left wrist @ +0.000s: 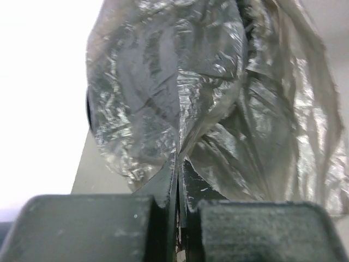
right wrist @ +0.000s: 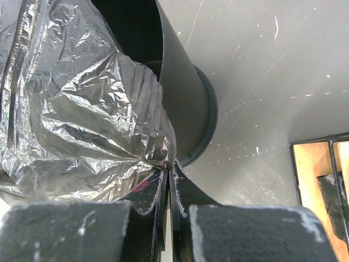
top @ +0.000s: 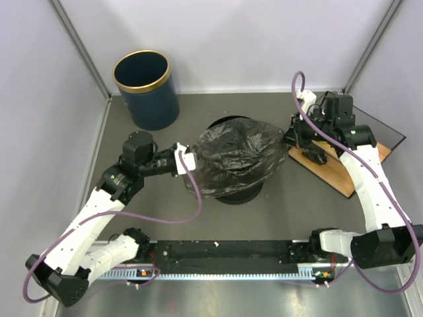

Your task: Put the trash bags into the trash bin

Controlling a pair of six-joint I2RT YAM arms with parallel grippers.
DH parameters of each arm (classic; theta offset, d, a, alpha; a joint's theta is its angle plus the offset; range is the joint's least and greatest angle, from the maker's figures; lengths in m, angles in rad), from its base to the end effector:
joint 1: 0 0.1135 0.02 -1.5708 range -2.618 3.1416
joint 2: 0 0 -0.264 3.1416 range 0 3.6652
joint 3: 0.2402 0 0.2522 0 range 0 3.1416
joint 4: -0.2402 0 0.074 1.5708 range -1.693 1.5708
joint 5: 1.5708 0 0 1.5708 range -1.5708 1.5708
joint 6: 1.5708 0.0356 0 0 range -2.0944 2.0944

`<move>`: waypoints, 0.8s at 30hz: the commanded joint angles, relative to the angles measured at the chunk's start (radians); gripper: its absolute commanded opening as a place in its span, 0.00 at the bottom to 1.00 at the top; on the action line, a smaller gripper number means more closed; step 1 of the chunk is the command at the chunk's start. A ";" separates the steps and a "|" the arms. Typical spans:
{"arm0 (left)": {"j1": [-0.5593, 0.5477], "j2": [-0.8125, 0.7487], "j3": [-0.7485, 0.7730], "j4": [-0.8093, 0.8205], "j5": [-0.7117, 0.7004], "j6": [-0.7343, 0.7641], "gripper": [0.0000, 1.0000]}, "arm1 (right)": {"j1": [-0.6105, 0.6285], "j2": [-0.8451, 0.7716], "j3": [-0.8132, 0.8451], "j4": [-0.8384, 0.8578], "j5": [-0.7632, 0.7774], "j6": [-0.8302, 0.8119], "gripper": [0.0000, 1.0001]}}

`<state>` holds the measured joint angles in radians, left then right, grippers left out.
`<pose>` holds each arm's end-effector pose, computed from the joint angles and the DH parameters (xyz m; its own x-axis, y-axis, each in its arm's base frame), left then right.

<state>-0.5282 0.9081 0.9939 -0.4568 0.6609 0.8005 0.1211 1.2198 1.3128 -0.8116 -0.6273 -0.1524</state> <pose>0.1545 -0.1155 0.3654 0.4221 0.4097 -0.8087 0.8459 0.1429 0.5139 0.2406 0.0503 0.3762 -0.5645 -0.1925 -0.8027 -0.6294 0.7296 0.2677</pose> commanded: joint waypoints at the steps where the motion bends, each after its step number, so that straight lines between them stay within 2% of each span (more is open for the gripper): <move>1: -0.003 0.023 0.054 0.246 -0.116 -0.232 0.00 | -0.008 0.004 0.063 0.074 0.011 0.022 0.00; 4: 0.002 0.106 0.094 0.351 -0.326 -0.418 0.00 | -0.008 0.020 0.068 0.107 0.038 0.045 0.00; 5: 0.008 0.157 0.112 0.375 -0.358 -0.498 0.00 | -0.008 0.026 0.069 0.127 0.046 0.051 0.00; 9: 0.034 0.270 0.189 0.441 -0.496 -0.636 0.00 | -0.008 0.069 0.094 0.170 0.067 0.076 0.00; 11: 0.046 0.332 0.219 0.448 -0.520 -0.700 0.00 | -0.008 0.102 0.103 0.181 0.074 0.094 0.00; 16: 0.091 0.440 0.287 0.313 -0.541 -0.796 0.00 | -0.008 0.164 0.089 0.183 0.048 0.106 0.00; 22: 0.137 0.488 0.220 0.214 -0.543 -0.911 0.00 | -0.008 0.165 -0.001 0.161 0.092 0.079 0.01; 24: 0.143 0.485 0.174 0.213 -0.514 -0.925 0.00 | -0.008 0.167 -0.021 0.155 0.080 0.071 0.08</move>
<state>-0.4046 1.3968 1.2228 -0.2100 0.1349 -0.0307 0.1211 1.3949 1.3228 -0.6662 -0.5556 -0.0608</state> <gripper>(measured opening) 0.009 0.019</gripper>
